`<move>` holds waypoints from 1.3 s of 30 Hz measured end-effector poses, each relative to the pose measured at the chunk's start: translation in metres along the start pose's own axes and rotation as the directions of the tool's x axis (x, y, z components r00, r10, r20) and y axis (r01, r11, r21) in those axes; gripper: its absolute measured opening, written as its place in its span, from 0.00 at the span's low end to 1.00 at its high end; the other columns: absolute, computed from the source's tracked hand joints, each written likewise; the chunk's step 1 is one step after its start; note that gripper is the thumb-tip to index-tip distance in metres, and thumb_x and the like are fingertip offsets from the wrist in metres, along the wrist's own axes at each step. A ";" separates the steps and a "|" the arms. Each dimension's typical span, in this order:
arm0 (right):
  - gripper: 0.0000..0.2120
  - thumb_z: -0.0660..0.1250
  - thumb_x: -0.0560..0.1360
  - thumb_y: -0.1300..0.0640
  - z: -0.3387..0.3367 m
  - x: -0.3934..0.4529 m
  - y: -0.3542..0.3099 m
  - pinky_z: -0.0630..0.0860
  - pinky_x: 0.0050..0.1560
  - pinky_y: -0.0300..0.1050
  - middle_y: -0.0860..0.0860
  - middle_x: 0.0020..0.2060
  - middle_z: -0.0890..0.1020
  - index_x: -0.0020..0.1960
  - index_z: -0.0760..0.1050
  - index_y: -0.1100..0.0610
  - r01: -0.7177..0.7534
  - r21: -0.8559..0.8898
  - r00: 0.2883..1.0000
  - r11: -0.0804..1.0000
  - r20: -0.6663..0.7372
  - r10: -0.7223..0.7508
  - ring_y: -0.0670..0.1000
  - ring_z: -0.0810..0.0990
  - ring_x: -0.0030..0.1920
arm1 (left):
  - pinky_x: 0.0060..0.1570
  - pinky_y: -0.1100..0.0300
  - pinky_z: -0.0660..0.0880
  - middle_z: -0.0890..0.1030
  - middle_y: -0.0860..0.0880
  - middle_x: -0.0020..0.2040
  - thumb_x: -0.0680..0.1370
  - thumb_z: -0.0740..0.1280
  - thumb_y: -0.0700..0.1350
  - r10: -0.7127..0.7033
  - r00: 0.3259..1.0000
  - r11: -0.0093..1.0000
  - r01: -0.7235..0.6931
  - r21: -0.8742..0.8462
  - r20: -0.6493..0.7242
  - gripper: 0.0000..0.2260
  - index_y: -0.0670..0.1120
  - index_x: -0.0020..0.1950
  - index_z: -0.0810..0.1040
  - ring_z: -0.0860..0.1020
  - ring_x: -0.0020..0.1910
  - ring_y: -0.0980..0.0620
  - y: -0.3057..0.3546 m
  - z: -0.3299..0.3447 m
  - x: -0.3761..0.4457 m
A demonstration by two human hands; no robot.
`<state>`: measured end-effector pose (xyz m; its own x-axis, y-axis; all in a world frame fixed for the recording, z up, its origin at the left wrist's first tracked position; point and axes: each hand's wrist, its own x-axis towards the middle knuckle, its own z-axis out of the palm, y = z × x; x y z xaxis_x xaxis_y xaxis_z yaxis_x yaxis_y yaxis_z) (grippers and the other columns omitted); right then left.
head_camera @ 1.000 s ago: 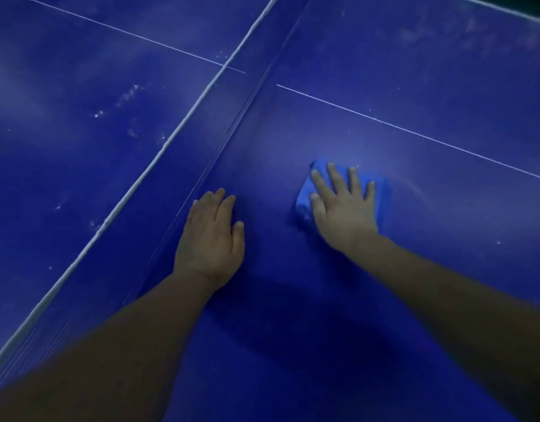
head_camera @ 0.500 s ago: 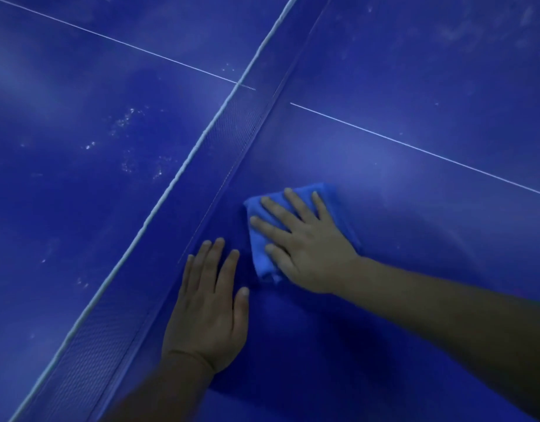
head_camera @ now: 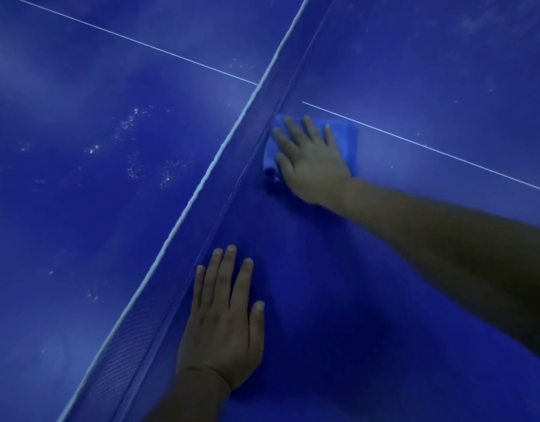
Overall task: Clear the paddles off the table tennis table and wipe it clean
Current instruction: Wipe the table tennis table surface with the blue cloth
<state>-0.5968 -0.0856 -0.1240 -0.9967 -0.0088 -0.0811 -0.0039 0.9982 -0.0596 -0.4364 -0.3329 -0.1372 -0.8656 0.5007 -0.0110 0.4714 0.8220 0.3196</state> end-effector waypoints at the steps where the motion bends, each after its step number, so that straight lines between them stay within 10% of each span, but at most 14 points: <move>1: 0.35 0.35 0.77 0.41 0.001 -0.001 -0.003 0.46 0.75 0.65 0.53 0.80 0.56 0.80 0.55 0.52 -0.049 0.007 0.999 0.999 0.008 0.049 0.61 0.51 0.79 | 0.76 0.45 0.48 0.58 0.42 0.80 0.81 0.53 0.52 0.002 1.000 1.000 -0.002 0.001 0.003 0.26 0.43 0.77 0.62 0.53 0.80 0.44 0.000 0.000 0.000; 7: 0.28 0.47 0.81 0.43 0.021 -0.069 -0.035 0.50 0.76 0.64 0.51 0.79 0.61 0.79 0.60 0.50 0.370 0.033 0.928 0.928 0.025 -0.371 0.58 0.56 0.79 | 0.75 0.45 0.50 0.62 0.42 0.78 0.81 0.53 0.53 0.012 0.999 1.000 -0.012 0.003 0.038 0.24 0.44 0.74 0.64 0.55 0.79 0.44 0.000 0.000 0.004; 14: 0.27 0.45 0.83 0.45 0.001 0.046 0.000 0.44 0.76 0.65 0.50 0.81 0.51 0.81 0.51 0.50 -0.232 0.065 0.971 0.971 -0.041 0.235 0.57 0.46 0.80 | 0.75 0.44 0.51 0.62 0.42 0.78 0.80 0.54 0.53 0.017 0.998 1.000 -0.018 0.012 0.055 0.24 0.43 0.74 0.67 0.56 0.79 0.43 -0.001 0.000 0.004; 19: 0.27 0.42 0.84 0.44 0.007 0.010 -0.064 0.40 0.76 0.64 0.49 0.81 0.46 0.81 0.46 0.49 -0.059 0.097 0.998 0.994 0.017 0.058 0.57 0.41 0.80 | 0.75 0.45 0.50 0.63 0.41 0.78 0.80 0.54 0.52 0.015 0.998 0.999 -0.017 0.038 0.069 0.25 0.41 0.72 0.71 0.57 0.79 0.43 -0.002 -0.002 0.004; 22: 0.26 0.45 0.83 0.44 0.007 0.010 -0.013 0.46 0.76 0.64 0.49 0.81 0.52 0.81 0.51 0.48 -0.196 0.028 0.980 0.980 -0.035 0.197 0.57 0.48 0.80 | 0.76 0.45 0.49 0.63 0.41 0.78 0.80 0.54 0.52 0.013 0.998 1.000 -0.014 0.020 0.053 0.25 0.41 0.72 0.71 0.57 0.79 0.42 0.000 -0.001 0.004; 29: 0.26 0.47 0.83 0.44 0.008 -0.073 0.138 0.44 0.74 0.68 0.50 0.80 0.54 0.80 0.54 0.48 -0.848 0.186 0.487 0.496 -0.097 0.868 0.61 0.49 0.79 | 0.76 0.47 0.47 0.62 0.42 0.79 0.80 0.53 0.52 0.001 0.999 1.000 -0.001 0.004 0.037 0.25 0.42 0.74 0.68 0.55 0.79 0.43 -0.001 0.000 0.005; 31: 0.27 0.48 0.81 0.36 0.087 -0.039 0.192 0.51 0.69 0.72 0.47 0.78 0.60 0.78 0.57 0.41 -0.780 0.171 0.618 0.602 0.060 0.783 0.61 0.52 0.79 | 0.77 0.48 0.46 0.62 0.41 0.78 0.80 0.53 0.52 0.004 1.000 1.000 -0.003 -0.012 0.025 0.25 0.42 0.74 0.67 0.55 0.79 0.43 -0.001 -0.001 0.005; 34: 0.37 0.45 0.69 0.20 0.256 0.049 0.242 0.51 0.61 0.88 0.39 0.79 0.52 0.76 0.47 0.28 -0.565 0.034 0.821 0.824 -0.067 0.566 0.57 0.43 0.80 | 0.78 0.47 0.45 0.62 0.39 0.78 0.79 0.54 0.52 0.014 1.000 1.000 -0.014 -0.010 -0.003 0.27 0.41 0.75 0.67 0.57 0.78 0.40 0.002 -0.001 0.007; 36: 0.33 0.42 0.75 0.28 0.184 0.002 0.187 0.45 0.69 0.81 0.42 0.80 0.51 0.79 0.47 0.34 -0.360 -0.041 0.929 0.932 -0.100 0.355 0.57 0.47 0.80 | 0.78 0.48 0.44 0.62 0.39 0.78 0.79 0.53 0.52 0.011 1.000 1.000 -0.011 -0.004 0.007 0.27 0.41 0.75 0.68 0.57 0.78 0.40 0.002 -0.001 0.006; 39: 0.29 0.42 0.80 0.44 0.018 -0.103 0.117 0.53 0.74 0.66 0.49 0.80 0.56 0.80 0.56 0.47 -0.490 0.027 0.859 0.871 -0.155 0.488 0.59 0.54 0.79 | 0.78 0.50 0.42 0.62 0.40 0.78 0.80 0.52 0.53 0.004 1.000 1.000 -0.004 -0.019 0.015 0.27 0.41 0.74 0.69 0.56 0.79 0.42 0.004 -0.003 0.006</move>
<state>-0.4927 0.0306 -0.1401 -0.8708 0.4886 0.0551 0.4871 0.8725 -0.0386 -0.4405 -0.3273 -0.1333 -0.8608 0.5083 -0.0242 0.4715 0.8145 0.3380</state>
